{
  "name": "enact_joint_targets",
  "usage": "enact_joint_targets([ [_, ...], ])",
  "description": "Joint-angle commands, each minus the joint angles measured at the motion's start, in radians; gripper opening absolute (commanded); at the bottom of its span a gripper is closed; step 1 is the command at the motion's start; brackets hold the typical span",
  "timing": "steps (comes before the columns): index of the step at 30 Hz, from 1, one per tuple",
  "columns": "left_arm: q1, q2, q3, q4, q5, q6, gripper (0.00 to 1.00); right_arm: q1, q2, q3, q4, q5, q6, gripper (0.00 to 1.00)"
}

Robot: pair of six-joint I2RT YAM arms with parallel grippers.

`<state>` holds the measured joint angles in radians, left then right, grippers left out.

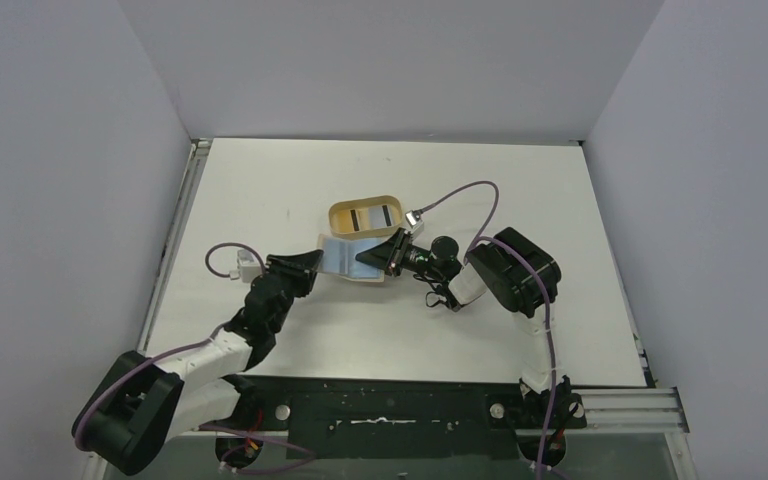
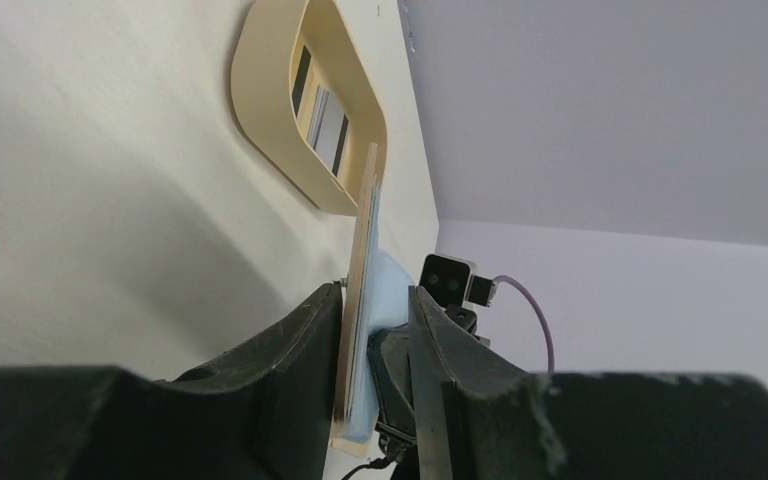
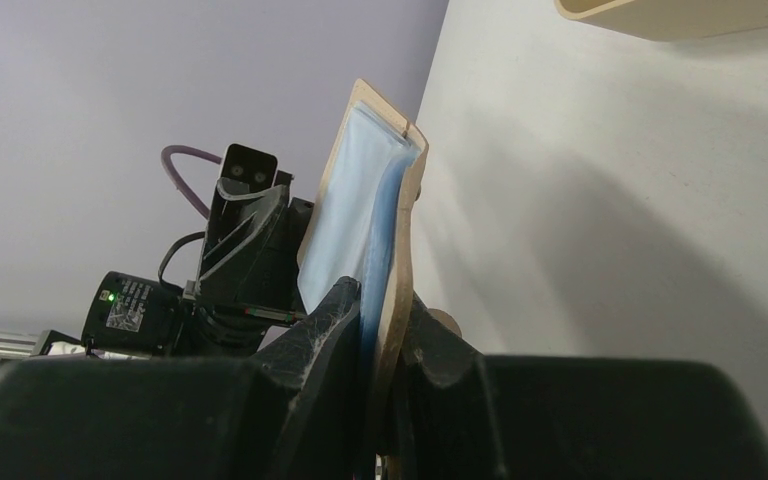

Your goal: Take the credit cards out of the card holder

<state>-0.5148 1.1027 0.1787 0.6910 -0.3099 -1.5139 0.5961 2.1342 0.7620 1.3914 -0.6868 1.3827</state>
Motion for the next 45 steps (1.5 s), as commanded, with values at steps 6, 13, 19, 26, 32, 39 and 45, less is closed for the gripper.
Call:
enact_joint_targets([
  [6,0.007,-0.041,0.029,-0.021,-0.029,0.009,0.21,-0.003,-0.029,-0.004,0.103,-0.003,-0.008,0.00],
  [13,0.006,-0.059,0.026,-0.041,-0.038,0.012,0.18,-0.003,-0.031,-0.010,0.102,-0.005,-0.010,0.00],
  [19,0.006,-0.072,0.030,-0.058,-0.039,0.025,0.09,-0.002,-0.031,-0.010,0.103,-0.006,-0.011,0.00],
  [26,0.006,-0.026,0.048,-0.034,-0.002,0.044,0.06,-0.002,-0.031,-0.009,0.103,-0.009,-0.010,0.00],
  [32,0.003,-0.009,0.125,-0.140,0.053,0.126,0.00,-0.003,-0.030,-0.010,0.102,-0.012,-0.007,0.00],
  [39,0.002,-0.063,0.129,-0.203,0.012,0.187,0.00,-0.018,-0.028,-0.025,0.097,-0.023,0.006,0.64],
  [45,-0.009,-0.028,0.057,-0.134,0.003,0.181,0.00,-0.060,-0.080,-0.065,-0.038,-0.047,-0.054,0.95],
])
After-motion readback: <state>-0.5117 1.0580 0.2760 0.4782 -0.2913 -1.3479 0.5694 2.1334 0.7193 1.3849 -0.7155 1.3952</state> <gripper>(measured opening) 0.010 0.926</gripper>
